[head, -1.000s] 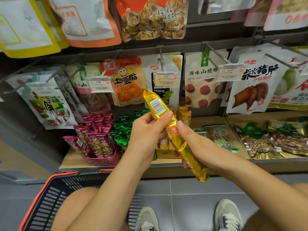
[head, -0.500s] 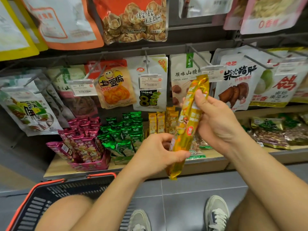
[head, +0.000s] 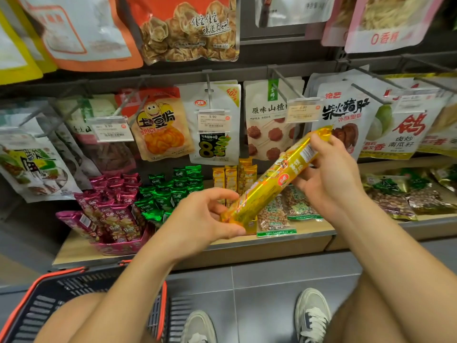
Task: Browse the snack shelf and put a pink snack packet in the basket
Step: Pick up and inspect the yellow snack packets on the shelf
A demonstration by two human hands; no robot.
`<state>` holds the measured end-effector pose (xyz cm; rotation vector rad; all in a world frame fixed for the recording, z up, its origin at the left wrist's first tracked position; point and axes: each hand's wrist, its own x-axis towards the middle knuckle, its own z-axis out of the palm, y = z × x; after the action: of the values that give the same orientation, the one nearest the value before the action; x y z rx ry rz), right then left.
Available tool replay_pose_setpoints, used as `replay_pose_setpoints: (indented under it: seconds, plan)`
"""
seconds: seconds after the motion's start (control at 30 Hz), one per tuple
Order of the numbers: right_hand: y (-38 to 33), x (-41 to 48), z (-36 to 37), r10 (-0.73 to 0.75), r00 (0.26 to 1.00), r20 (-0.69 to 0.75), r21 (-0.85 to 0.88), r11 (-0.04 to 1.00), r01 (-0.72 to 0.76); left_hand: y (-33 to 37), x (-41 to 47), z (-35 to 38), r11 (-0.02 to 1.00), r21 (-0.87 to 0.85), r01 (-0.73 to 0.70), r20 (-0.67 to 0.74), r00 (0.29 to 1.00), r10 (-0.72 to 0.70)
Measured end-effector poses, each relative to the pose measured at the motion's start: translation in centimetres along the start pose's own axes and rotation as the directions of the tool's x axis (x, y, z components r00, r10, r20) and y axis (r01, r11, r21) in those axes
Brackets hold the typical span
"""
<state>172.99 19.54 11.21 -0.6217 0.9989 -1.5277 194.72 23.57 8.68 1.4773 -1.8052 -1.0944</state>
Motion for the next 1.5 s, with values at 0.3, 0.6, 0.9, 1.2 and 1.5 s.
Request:
replay_pose_setpoints:
  seconds: [0.3,0.6,0.9,1.2,1.5]
  plan:
    - [0.3,0.5,-0.9,0.109,0.989,-0.105,-0.190,0.973,-0.127,-0.6,0.0,-2.8,0.927,-0.355,-0.121,-0.369,0.929,-0.020]
    - [0.3,0.1,-0.7,0.275,0.961,-0.027,-0.118,0.954,-0.276,-1.1,0.3,-3.7,0.540,-0.833,-0.117,-0.266,0.942,-0.206]
    - [0.5,0.1,-0.6,0.267,0.960,0.081,-0.076,0.962,-0.261,-1.7,0.5,-3.9,0.577,-0.816,-0.047,-0.288,0.898,-0.333]
    - [0.5,-0.1,-0.4,0.220,0.951,0.217,-0.040,0.976,-0.216,-2.4,0.7,-4.5,0.725,-0.677,-0.128,-0.492,0.811,-0.316]
    - [0.1,-0.4,-0.5,0.055,0.932,0.358,-0.256,0.966,0.042,-2.4,0.6,-6.2,0.748,-0.650,-0.135,-0.524,0.793,-0.312]
